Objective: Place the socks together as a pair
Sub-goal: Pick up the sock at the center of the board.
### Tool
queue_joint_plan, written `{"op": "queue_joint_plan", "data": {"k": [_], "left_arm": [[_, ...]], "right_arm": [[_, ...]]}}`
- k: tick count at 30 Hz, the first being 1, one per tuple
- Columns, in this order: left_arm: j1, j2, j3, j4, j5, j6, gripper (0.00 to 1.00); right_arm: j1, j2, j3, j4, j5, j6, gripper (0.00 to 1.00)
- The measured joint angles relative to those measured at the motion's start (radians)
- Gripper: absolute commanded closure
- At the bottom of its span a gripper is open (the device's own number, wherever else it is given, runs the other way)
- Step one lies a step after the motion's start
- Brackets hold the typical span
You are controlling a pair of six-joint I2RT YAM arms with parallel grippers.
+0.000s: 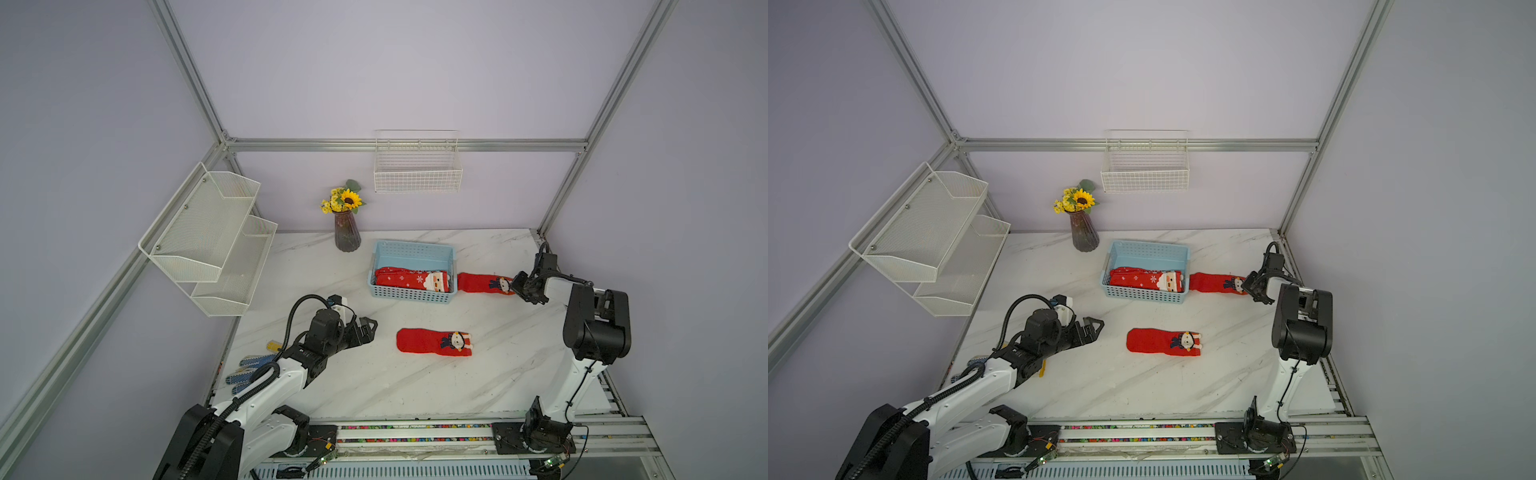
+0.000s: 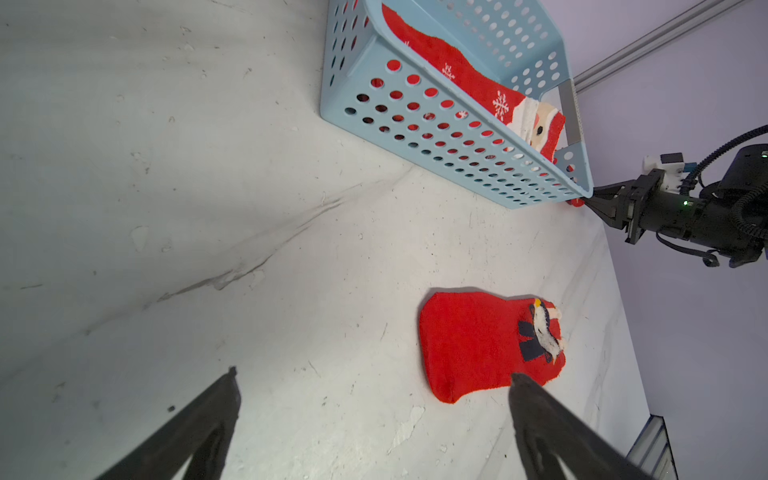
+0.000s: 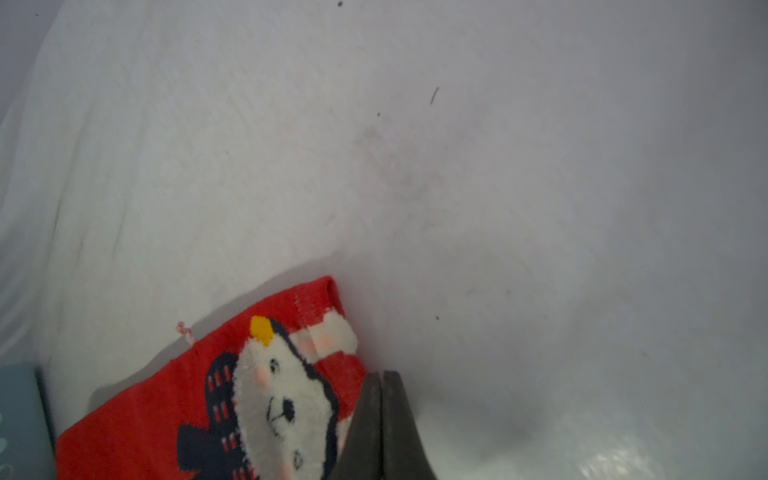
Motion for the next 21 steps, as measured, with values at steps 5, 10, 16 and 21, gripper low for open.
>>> {"op": "queue_joint_plan", "data": {"k": [5,10,16,21], "left_arm": [[-0.004,-0.02,0.0,0.015,0.034,-0.051,0.06],[-0.026,-0.062,0.005,0.03,0.047,-0.079,0.07],[-0.077,-0.055,0.06,-0.018,0.042,-0.148,0.07],[-0.114,0.021,0.113,-0.018,0.06,-0.2,0.07]], "right_arm": [[0.0,-0.079,-0.011,-0.045,0.015,0.008,1.0],[0.0,-0.269,-0.043,-0.074,0.023,0.025,1.0],[0.002,-0.459,-0.048,-0.148,0.019,0.054,1.0],[0.007,-0.602,-0.07,-0.231,0.019,0.076,1.0]]}}
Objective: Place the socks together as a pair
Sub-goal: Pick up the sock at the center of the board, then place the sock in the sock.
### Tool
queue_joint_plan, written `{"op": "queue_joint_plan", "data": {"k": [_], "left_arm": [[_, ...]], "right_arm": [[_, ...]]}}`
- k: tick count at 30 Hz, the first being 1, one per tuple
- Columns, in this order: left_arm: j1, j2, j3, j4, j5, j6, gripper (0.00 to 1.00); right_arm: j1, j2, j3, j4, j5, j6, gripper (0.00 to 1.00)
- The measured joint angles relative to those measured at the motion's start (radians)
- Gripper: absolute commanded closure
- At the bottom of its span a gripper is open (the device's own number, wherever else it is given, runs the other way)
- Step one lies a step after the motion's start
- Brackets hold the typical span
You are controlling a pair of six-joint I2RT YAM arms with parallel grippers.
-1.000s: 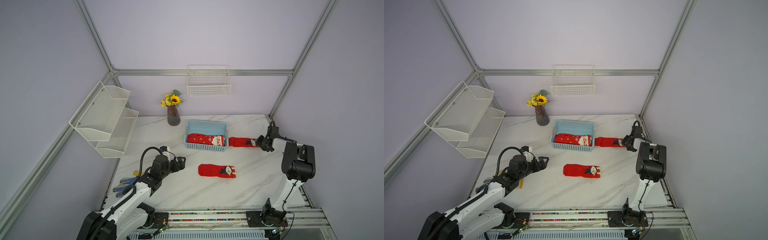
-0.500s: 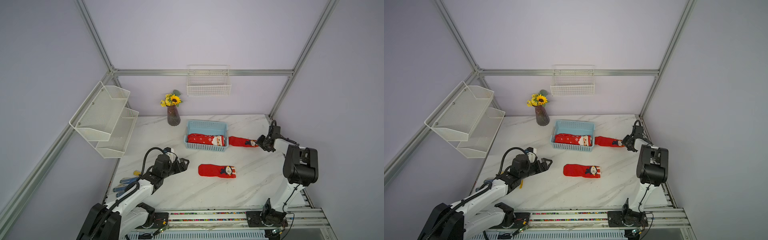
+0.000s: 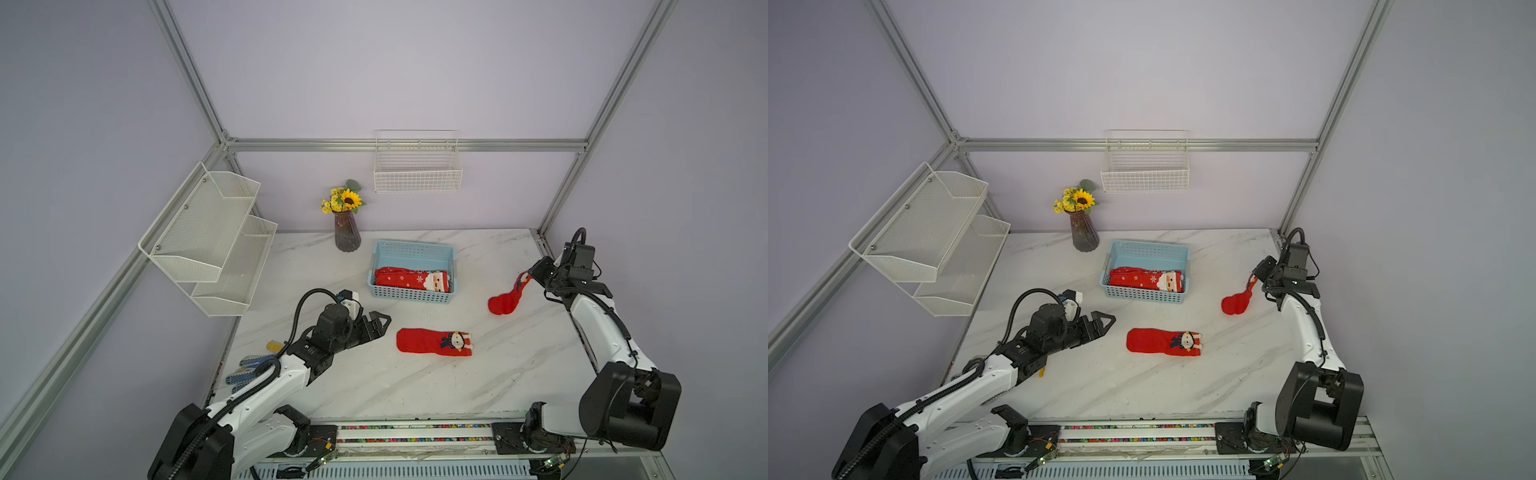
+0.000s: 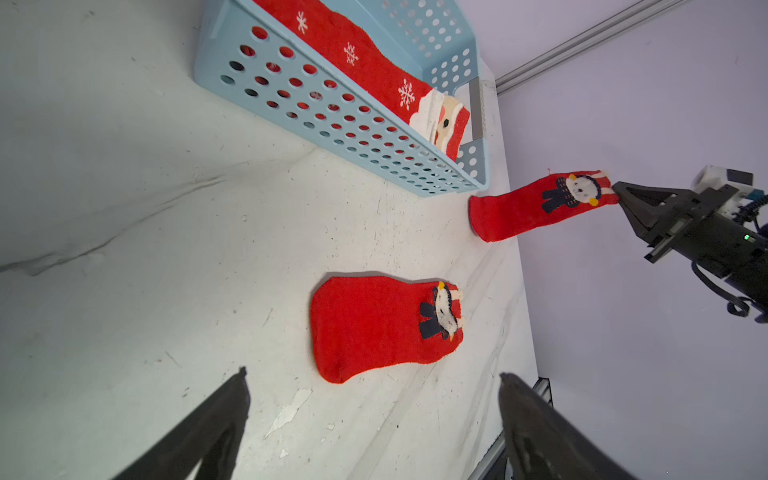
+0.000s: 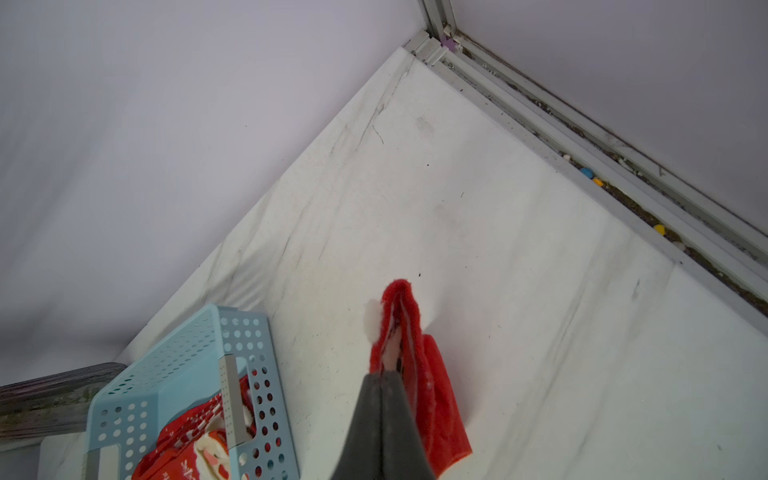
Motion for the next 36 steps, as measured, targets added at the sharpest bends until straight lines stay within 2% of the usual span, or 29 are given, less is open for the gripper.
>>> {"op": "queue_joint_plan", "data": {"k": [4,12,18,27,31,36], "left_arm": [[-0.004,0.06,0.042,0.001,0.017,-0.018,0.07],[-0.013,0.063,0.066,-0.002,0.011,-0.027,0.07],[-0.016,0.059,0.097,0.004,0.001,-0.026,0.07],[-0.019,0.021,0.097,-0.016,-0.029,-0.023,0.07],[-0.019,0.026,0.097,-0.034,-0.029,-0.023,0.07],[-0.019,0.026,0.097,-0.04,-0.042,-0.026,0.07]], "right_arm": [[0.005,-0.11,-0.003,-0.08,0.004,0.0,1.0],[0.005,-0.301,0.013,-0.197,-0.021,0.0,1.0],[0.005,-0.388,0.053,-0.247,-0.1,0.008,1.0],[0.028,-0.476,0.065,-0.224,-0.262,0.064,1.0],[0.089,-0.487,0.054,-0.2,-0.291,0.091,1.0],[0.286,-0.473,0.052,-0.175,-0.225,0.12,1.0]]}}
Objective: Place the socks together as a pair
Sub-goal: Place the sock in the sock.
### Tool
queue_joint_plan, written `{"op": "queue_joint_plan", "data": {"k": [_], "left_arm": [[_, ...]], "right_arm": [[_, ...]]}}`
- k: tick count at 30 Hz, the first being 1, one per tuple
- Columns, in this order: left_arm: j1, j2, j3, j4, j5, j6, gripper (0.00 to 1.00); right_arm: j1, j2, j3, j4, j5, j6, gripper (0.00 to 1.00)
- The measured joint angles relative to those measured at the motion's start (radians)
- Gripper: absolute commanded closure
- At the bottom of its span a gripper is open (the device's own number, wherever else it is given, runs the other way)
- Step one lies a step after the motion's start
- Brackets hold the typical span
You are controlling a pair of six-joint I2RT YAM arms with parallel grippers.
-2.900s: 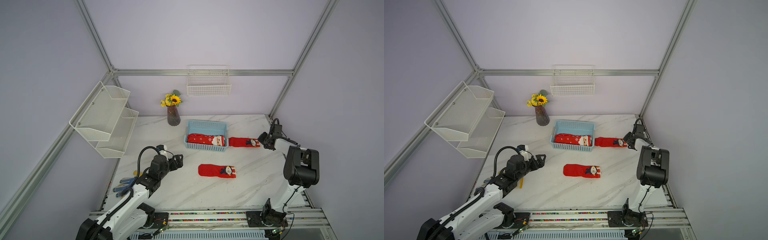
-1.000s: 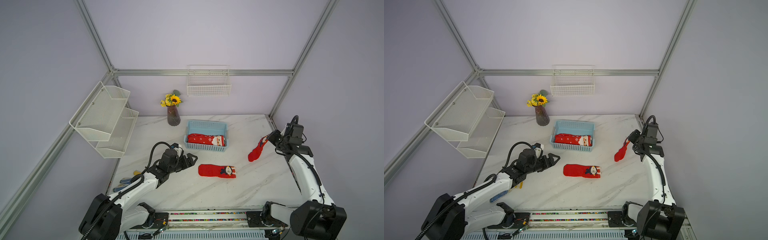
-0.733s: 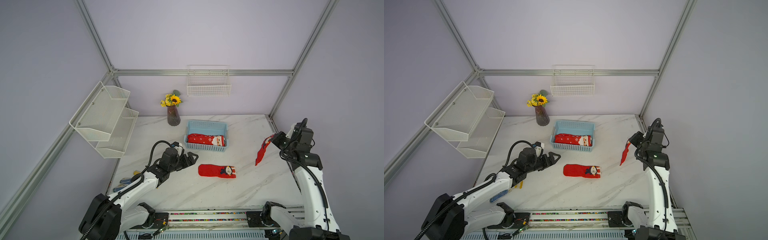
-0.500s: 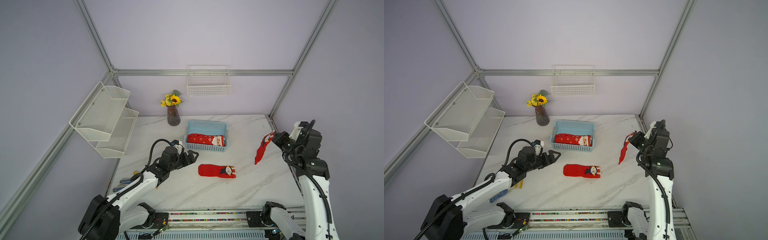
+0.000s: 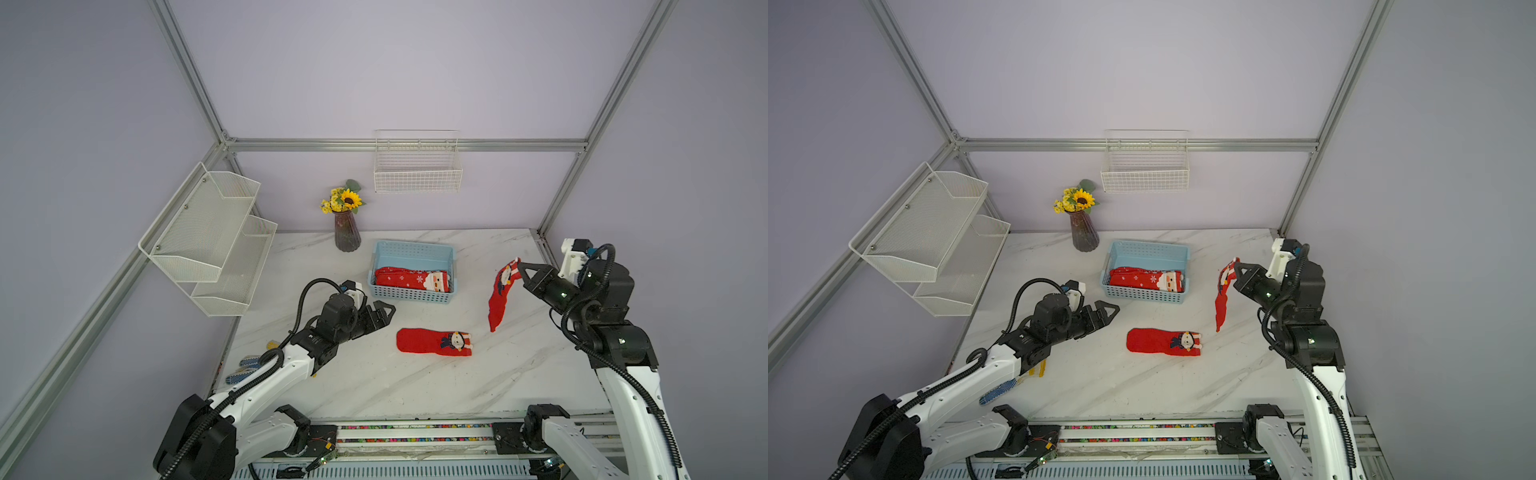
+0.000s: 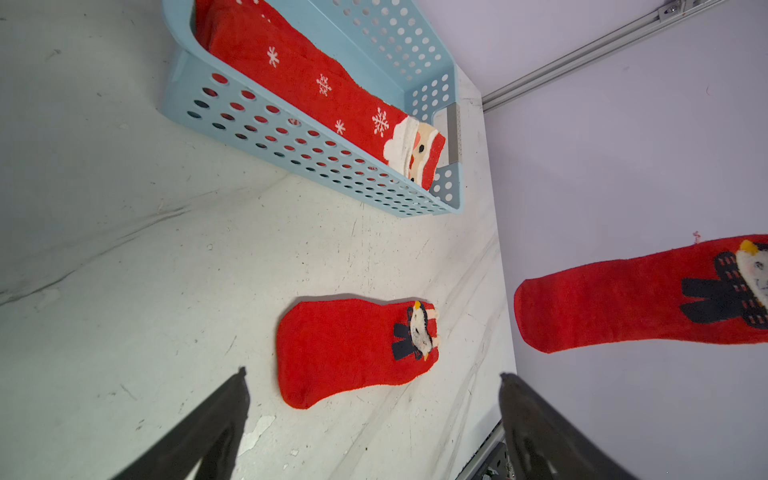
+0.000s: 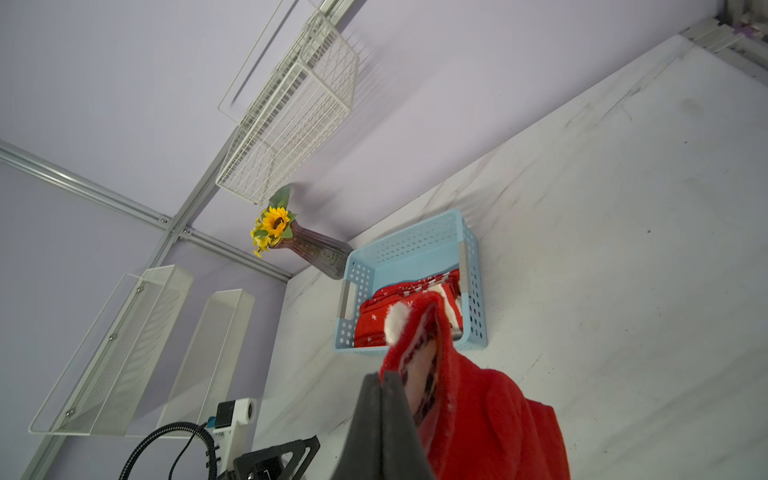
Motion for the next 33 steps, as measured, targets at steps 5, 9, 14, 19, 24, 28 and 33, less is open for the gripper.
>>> {"op": "queue_joint_plan", "data": {"k": [5,9,14,19,24,28,33], "left_arm": [[0.0,-0.024,-0.002,-0.023,-0.046,-0.007,0.07],[0.0,-0.077,-0.034,-0.03,-0.11,-0.035,0.07],[0.0,-0.154,-0.087,-0.064,-0.187,-0.072,0.07],[0.0,-0.223,-0.092,-0.126,-0.25,-0.084,0.07],[0.0,-0.244,-0.116,-0.142,-0.276,-0.087,0.07],[0.0,-0.189,-0.126,-0.16,-0.272,-0.087,0.06],[0.0,-0.113,-0.127,-0.156,-0.254,-0.087,0.08]], "right_arm": [[0.279,0.03,-0.031,0.061,0.15,0.056,1.0],[0.55,0.085,-0.069,0.164,0.331,0.123,1.0],[0.961,0.301,-0.021,0.325,0.637,0.162,1.0],[1.063,0.421,-0.023,0.375,0.827,0.241,1.0],[1.058,0.291,-0.237,0.366,0.972,0.362,0.96],[1.057,0.159,-0.459,0.297,1.017,0.435,0.31],[1.038,0.042,-0.587,0.2,0.996,0.378,0.28]]}}
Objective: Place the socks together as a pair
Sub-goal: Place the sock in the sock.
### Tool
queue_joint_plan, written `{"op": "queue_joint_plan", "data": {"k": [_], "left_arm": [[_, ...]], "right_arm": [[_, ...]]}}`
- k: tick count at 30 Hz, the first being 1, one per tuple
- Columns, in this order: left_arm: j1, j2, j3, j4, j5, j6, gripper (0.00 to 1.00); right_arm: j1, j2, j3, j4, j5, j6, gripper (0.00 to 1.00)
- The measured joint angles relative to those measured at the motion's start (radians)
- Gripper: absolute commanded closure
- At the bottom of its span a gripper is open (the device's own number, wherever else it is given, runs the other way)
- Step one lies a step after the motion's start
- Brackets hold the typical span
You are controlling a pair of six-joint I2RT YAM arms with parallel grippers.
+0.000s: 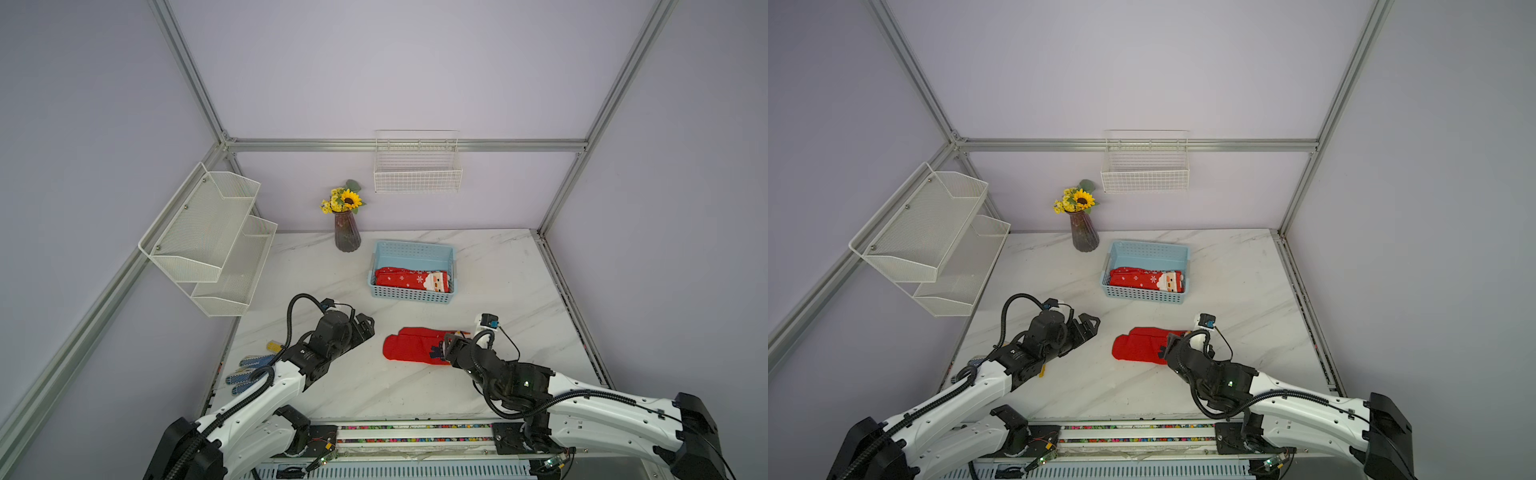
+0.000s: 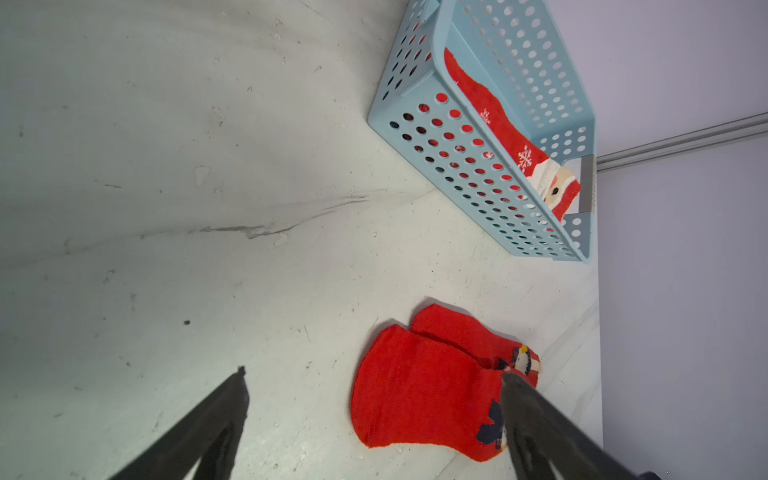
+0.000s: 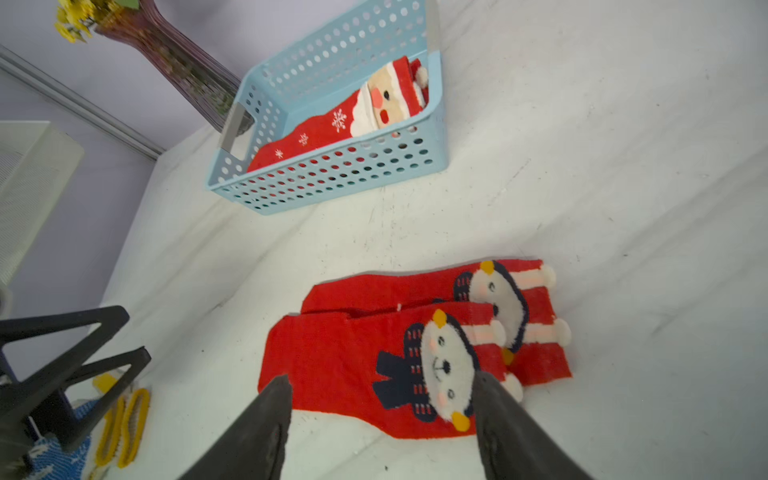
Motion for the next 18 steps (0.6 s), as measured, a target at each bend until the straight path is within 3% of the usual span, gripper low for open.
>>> {"op": "queue_joint_plan", "data": {"k": [3,7,9,12,18], "left_arm": [[0.0,0.054,0.0,0.006,0.027,0.002,0.11],[0.0,0.139,0.0,0.02,0.083,0.017,0.2],[-0.003,0.182,0.0,0.023,0.113,0.03,0.24],[-0.015,0.232,0.001,0.023,0.142,0.044,0.28],[-0.037,0.285,0.008,0.038,0.171,0.071,0.35]], "right_arm": [[-0.07,-0.002,0.029,-0.013,-0.049,-0.083,0.35],[-0.337,0.095,0.098,0.0,-0.244,-0.186,0.54],[-0.436,0.136,0.097,0.005,-0.327,-0.212,0.6],[-0.483,0.148,0.064,0.004,-0.421,-0.235,0.66],[-0.501,0.125,-0.051,0.034,-0.552,-0.232,0.67]]}}
